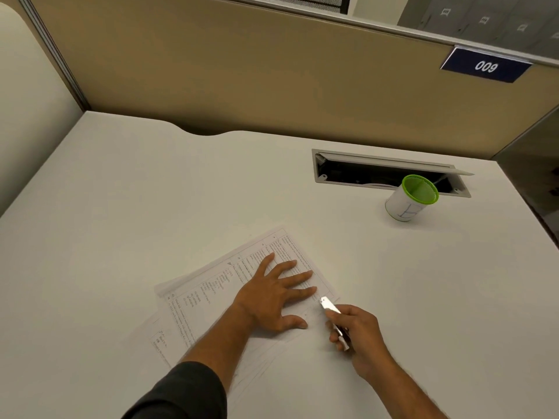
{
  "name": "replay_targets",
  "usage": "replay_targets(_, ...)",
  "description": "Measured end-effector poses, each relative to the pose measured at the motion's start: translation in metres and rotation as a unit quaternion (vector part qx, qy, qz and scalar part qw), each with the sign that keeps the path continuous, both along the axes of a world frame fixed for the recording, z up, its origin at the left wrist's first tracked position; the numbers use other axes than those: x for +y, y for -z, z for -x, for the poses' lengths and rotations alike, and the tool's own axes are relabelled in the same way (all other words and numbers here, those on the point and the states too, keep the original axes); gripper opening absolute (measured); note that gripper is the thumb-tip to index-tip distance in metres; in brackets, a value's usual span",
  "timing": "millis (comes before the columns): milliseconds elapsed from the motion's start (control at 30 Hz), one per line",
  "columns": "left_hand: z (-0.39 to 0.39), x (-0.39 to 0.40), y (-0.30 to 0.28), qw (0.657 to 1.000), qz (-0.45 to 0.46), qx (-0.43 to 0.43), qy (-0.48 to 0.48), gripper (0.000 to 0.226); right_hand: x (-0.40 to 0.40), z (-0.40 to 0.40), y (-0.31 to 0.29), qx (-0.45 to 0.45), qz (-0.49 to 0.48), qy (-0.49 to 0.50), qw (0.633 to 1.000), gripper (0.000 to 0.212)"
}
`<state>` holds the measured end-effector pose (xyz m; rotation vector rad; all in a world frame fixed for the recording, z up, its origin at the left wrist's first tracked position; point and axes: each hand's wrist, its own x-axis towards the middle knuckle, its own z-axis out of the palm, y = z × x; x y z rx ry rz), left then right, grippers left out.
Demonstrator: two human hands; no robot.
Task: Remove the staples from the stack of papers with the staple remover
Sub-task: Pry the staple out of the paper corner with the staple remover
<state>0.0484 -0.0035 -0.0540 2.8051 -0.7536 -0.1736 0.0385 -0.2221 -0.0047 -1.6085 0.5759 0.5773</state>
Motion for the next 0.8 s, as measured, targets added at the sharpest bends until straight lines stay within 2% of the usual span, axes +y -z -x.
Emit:
replay_targets(133,0.001,0.0,0.002,1.0,0.015,-0.004,-0.01,0.083,-0.018,-0.014,-0.003,0.002,-0.093,0.095,0.991,0.023)
replay_targets(233,0.001,0.0,0.004,0.999,0.034,0.002,-0.024,0.089,-0.034,-0.026,-0.011,-0.033,-0.087,0.107,0.99,0.02)
replay_targets(300,0.003,-0.001,0.002,0.998,0.044,0.007,-0.04,0.092,-0.045,-0.032,-0.011,-0.083,-0.026,0.078,0.993,0.018)
replay_targets(367,0.005,-0.003,0.0,0.996,0.058,0.014,-0.061,0.097,-0.055,-0.037,-0.008,-0.138,0.088,0.03,0.986,0.014)
replay_targets(500,0.007,-0.004,-0.005,0.993,0.056,0.002,-0.103,0.109,-0.064,-0.043,0.002,-0.233,0.305,-0.012,0.923,0.014)
replay_targets(633,0.014,-0.011,-0.014,0.992,0.022,-0.029,-0.119,0.094,-0.064,-0.045,0.01,-0.296,0.395,-0.041,0.869,0.009)
replay_targets(800,0.039,-0.018,-0.009,0.989,0.026,-0.03,-0.144,0.066,-0.064,-0.044,0.022,-0.32,0.443,-0.087,0.833,0.01)
